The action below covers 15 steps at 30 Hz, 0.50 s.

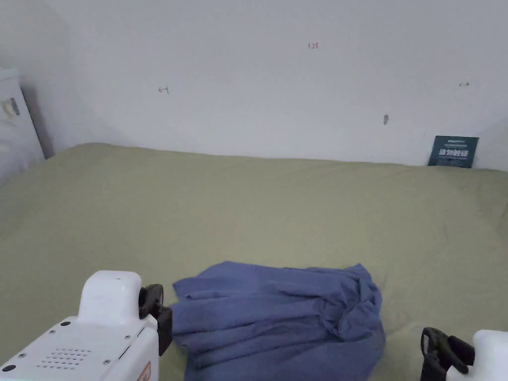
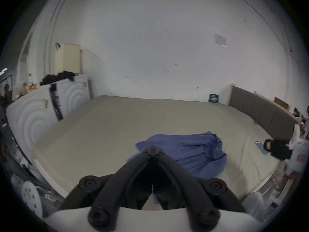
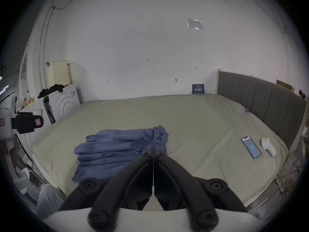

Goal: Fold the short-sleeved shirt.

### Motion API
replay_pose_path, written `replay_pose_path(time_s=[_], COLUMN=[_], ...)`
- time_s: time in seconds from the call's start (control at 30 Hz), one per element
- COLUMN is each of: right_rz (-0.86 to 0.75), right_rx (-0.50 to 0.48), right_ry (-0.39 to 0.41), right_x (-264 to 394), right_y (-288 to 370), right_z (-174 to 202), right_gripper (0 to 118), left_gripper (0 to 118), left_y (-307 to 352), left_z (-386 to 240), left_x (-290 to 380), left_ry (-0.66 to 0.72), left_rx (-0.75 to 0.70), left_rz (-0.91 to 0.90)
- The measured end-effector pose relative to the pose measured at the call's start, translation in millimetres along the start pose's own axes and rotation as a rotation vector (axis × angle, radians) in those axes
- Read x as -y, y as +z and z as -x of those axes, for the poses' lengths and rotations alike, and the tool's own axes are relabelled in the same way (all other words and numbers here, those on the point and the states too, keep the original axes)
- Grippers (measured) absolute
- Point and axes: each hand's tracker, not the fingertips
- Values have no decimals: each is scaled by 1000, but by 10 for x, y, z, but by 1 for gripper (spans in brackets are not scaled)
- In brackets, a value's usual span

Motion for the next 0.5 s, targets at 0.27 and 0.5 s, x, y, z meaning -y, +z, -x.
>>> replay_pose_path(time_s=[0.27,0.5], right_rz=[-29,-23], right_rx=[-20,-27], right_ry=[21,12], right_x=[42,23], right_y=[96,38], right_z=[222,247], right_gripper=[3,3], left_gripper=[0,0], left_y=[134,-43], left_z=[283,392], left_x=[158,215], left_ry=[27,57], left_rx=[-79,-59], left_rz=[-10,32])
